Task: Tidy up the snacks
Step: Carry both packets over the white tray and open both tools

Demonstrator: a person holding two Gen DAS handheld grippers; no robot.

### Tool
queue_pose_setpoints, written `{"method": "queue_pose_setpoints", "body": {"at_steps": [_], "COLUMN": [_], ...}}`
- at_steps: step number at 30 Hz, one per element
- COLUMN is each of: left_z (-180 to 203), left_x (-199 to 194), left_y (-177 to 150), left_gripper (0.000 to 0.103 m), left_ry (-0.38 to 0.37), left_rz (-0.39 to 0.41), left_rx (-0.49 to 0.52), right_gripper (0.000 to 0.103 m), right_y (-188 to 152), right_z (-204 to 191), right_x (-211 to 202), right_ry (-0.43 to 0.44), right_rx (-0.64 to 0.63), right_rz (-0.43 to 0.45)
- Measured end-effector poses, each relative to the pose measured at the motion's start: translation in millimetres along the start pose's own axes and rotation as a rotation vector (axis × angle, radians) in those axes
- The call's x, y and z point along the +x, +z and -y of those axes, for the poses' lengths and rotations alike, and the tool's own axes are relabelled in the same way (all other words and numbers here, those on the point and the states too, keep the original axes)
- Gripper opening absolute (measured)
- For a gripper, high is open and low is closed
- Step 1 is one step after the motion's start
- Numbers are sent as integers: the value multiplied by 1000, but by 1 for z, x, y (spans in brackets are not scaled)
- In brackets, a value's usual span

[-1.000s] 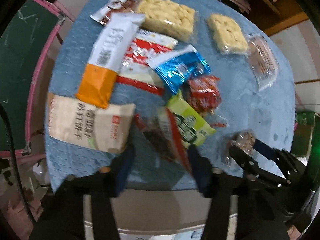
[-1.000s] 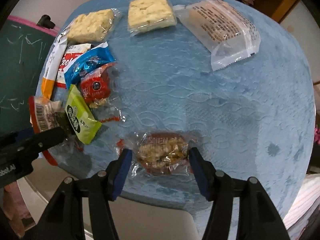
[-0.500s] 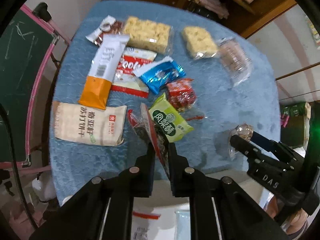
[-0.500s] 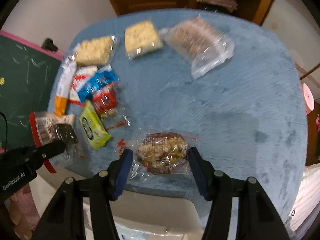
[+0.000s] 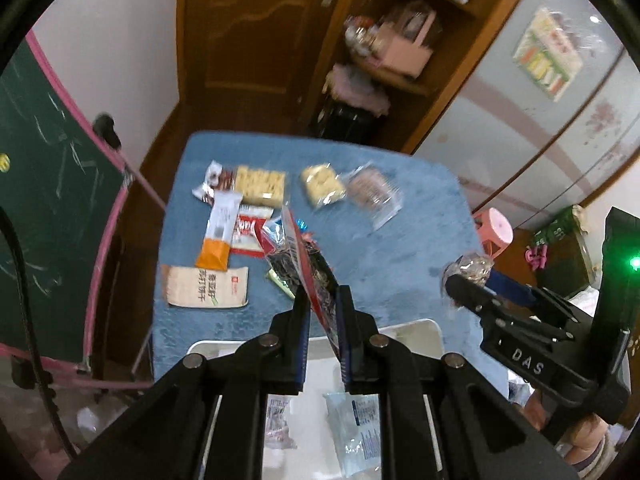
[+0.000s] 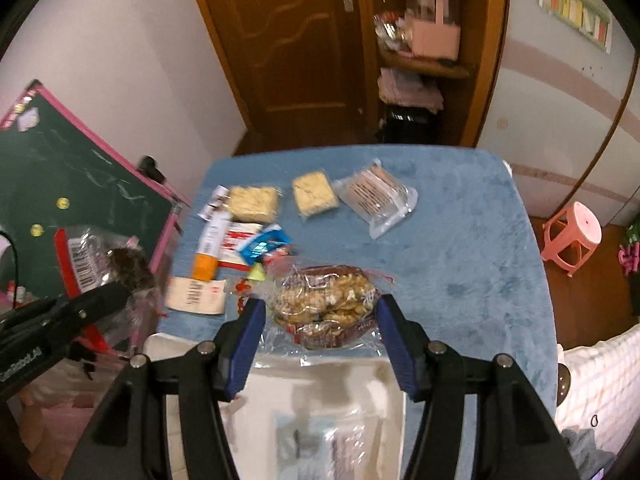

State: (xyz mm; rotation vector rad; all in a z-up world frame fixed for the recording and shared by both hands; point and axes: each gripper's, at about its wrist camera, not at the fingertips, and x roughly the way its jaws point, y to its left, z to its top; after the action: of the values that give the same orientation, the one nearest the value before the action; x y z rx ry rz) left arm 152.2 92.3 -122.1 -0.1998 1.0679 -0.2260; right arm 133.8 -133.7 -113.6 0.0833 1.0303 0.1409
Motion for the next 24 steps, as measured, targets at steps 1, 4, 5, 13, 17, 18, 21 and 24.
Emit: {"method": "queue_pose_setpoints", "body": {"at_steps": [1, 4, 5, 13, 17, 18, 21, 24], "left_z": [2, 8, 9, 11, 7, 6, 5, 6], "left_x": [-9, -38, -46, -85, -86, -85, -80, -75], "left_y": [-4, -16, -20, -63, -84, -90, -100, -110], "left_gripper": [11, 11, 11, 11, 11, 11, 11, 11], "left_ry": [-4, -21, -23, 7, 17, 18, 18, 12], "left_rz": [15, 53, 62, 91, 62, 48, 15, -16], "left_rx": [6, 26, 33, 91, 104, 107, 116, 130], "right_gripper": [58, 58, 58, 59, 59, 59, 59, 59], "right_y": [-4, -16, -20, -61, -76, -80, -90, -99], "right_z": [-5, -20, -24, -54, -58, -60, -64, -66], "right_x": [-12, -41, -48, -93, -99, -100, -102, -101], "right_ry": [1, 3, 3, 2, 2, -1, -24, -37], "right_rx": [-7, -33, -43, -72, -63, -63, -72, -72], "right_rz": [18, 67, 78, 123, 120, 119, 116, 100]}}
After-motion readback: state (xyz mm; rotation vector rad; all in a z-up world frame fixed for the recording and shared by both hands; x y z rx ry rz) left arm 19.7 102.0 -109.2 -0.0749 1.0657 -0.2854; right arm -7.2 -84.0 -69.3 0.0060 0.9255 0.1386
